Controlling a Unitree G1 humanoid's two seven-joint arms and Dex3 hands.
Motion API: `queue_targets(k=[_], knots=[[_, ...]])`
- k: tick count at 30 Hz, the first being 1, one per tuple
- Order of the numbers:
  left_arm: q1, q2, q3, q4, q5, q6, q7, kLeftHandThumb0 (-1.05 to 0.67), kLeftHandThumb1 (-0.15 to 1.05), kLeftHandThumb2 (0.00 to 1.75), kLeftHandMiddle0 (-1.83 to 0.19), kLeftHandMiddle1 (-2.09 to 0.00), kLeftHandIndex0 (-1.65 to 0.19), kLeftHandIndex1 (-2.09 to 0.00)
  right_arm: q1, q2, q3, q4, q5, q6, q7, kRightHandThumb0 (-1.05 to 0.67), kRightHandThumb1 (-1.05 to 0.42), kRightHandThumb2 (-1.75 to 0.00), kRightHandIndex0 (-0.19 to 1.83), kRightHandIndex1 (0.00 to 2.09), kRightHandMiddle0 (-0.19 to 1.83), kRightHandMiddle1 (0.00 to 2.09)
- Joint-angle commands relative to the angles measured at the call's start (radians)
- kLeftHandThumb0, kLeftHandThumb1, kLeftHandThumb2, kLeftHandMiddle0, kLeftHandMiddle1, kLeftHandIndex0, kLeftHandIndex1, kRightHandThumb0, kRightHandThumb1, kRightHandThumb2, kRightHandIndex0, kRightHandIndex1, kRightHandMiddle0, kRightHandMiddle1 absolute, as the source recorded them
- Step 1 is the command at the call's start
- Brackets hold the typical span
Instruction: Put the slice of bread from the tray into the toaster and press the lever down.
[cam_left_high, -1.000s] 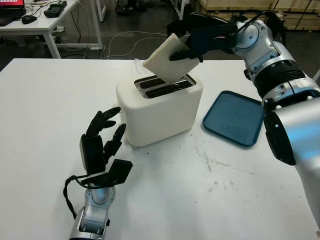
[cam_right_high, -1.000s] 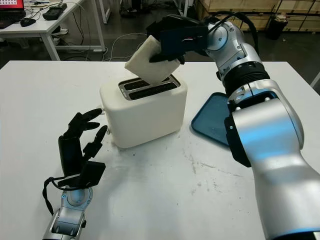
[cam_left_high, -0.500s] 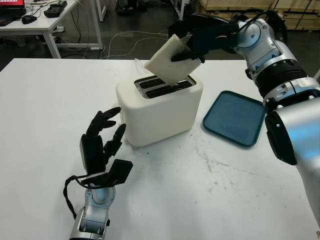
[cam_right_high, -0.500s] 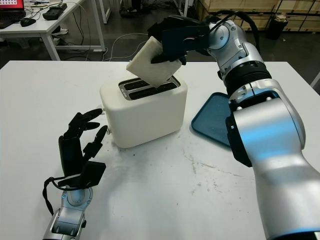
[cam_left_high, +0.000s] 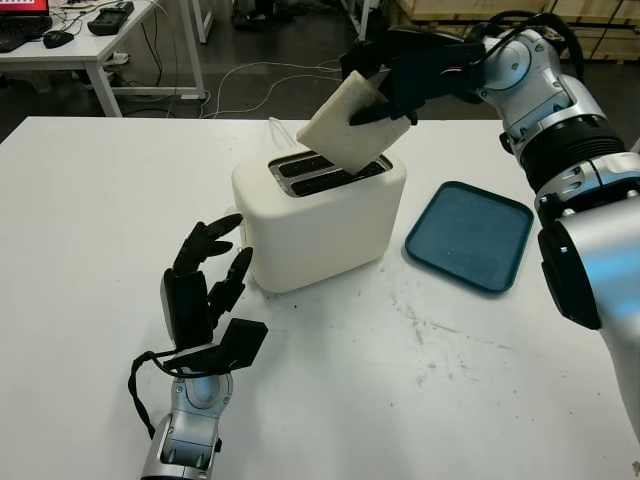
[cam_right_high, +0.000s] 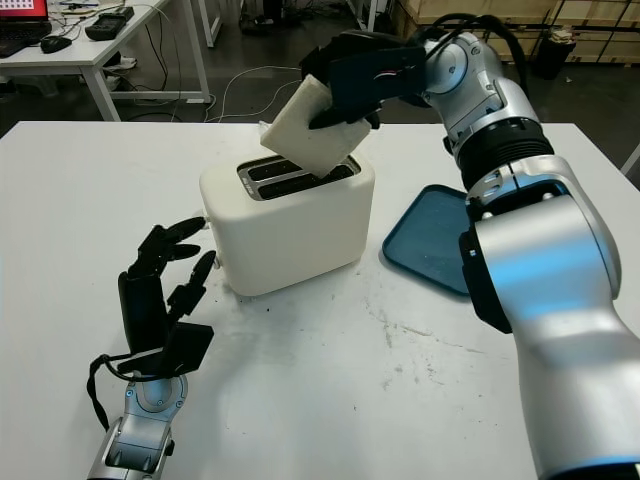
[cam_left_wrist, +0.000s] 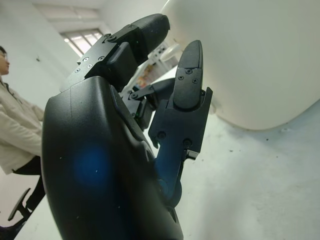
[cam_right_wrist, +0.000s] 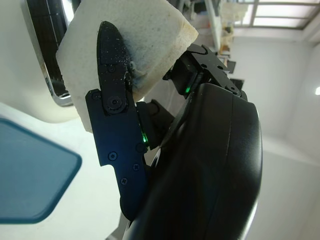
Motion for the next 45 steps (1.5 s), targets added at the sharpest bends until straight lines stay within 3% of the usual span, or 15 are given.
queue_targets(k=[1, 9, 12, 16, 29, 33, 36, 37, 40, 42, 45], knots=[[0.003, -0.002, -0.007, -0.01, 0.007, 0.011, -0.003, -0.24, 0.92, 0.19, -0.5, -1.1, -0.56, -0.6, 0.007, -0.005, 0.016, 0.0, -0.017, -0.006, 0.007, -0.45, -0.92, -0.28, 1.1, 1.75, 0.9, 1.75], [-0.005, -0.003, -0.007, -0.004, 0.008, -0.002, 0.005, -0.24, 0.92, 0.19, -0.51, -1.1, -0.57, -0.6, 0.03, 0.005, 0.082, 0.007, -0.077, -0.08, -0.008, -0.48, -0.92, -0.26, 1.09, 1.75, 0.92, 1.75], [-0.007, -0.003, -0.008, -0.002, 0.002, -0.004, 0.001, -0.25, 0.92, 0.2, -0.51, -1.11, -0.56, -0.6, 0.034, 0.01, 0.109, 0.006, -0.1, -0.096, -0.009, -0.48, -0.92, -0.25, 1.04, 1.71, 0.91, 1.64], [-0.008, -0.003, -0.008, -0.003, 0.003, -0.001, 0.0, -0.25, 0.92, 0.2, -0.5, -1.12, -0.57, -0.6, 0.044, 0.015, 0.144, 0.001, -0.132, -0.126, -0.039, -0.49, -0.92, -0.23, 1.07, 1.74, 0.87, 1.74], [-0.005, -0.006, -0.008, -0.006, 0.003, 0.004, -0.001, -0.24, 0.92, 0.19, -0.5, -1.13, -0.56, -0.6, 0.048, 0.029, 0.21, -0.018, -0.19, -0.239, -0.124, -0.46, -0.92, -0.2, 1.04, 1.75, 0.78, 1.73], [-0.007, -0.001, -0.008, 0.004, 0.002, -0.01, 0.002, -0.24, 0.92, 0.2, -0.49, -1.15, -0.56, -0.61, 0.053, 0.036, 0.219, -0.03, -0.205, -0.259, -0.182, -0.58, -0.92, -0.17, 1.01, 1.75, 0.81, 1.5], [-0.006, -0.001, -0.008, 0.004, 0.0, -0.011, 0.001, -0.24, 0.92, 0.2, -0.49, -1.16, -0.56, -0.61, 0.05, 0.033, 0.217, -0.035, -0.201, -0.265, -0.182, -0.77, -0.91, -0.04, 0.68, 1.58, 0.63, 1.36], [-0.005, -0.003, -0.008, 0.002, -0.001, -0.007, -0.001, -0.24, 0.92, 0.2, -0.48, -1.15, -0.56, -0.61, 0.047, 0.031, 0.22, -0.04, -0.206, -0.266, -0.186, -0.82, -0.9, -0.02, 0.47, 1.36, 0.6, 1.1], [-0.005, 0.0, -0.009, 0.005, 0.005, -0.011, 0.004, -0.24, 0.92, 0.21, -0.48, -1.15, -0.56, -0.61, 0.042, 0.019, 0.226, -0.058, -0.219, -0.276, -0.215, -0.84, -0.86, 0.0, 0.26, 0.96, 0.66, 0.38], [-0.005, -0.001, -0.009, 0.006, 0.008, -0.01, 0.007, -0.24, 0.92, 0.2, -0.49, -1.15, -0.56, -0.61, 0.039, 0.013, 0.228, -0.066, -0.226, -0.282, -0.239, -0.84, -0.85, 0.0, 0.22, 0.88, 0.66, 0.21], [-0.004, -0.003, -0.01, 0.007, 0.004, -0.011, 0.006, -0.24, 0.92, 0.2, -0.49, -1.14, -0.56, -0.62, 0.031, 0.002, 0.221, -0.069, -0.23, -0.289, -0.264, -0.81, -0.85, 0.0, 0.09, 0.98, 0.62, 0.1]])
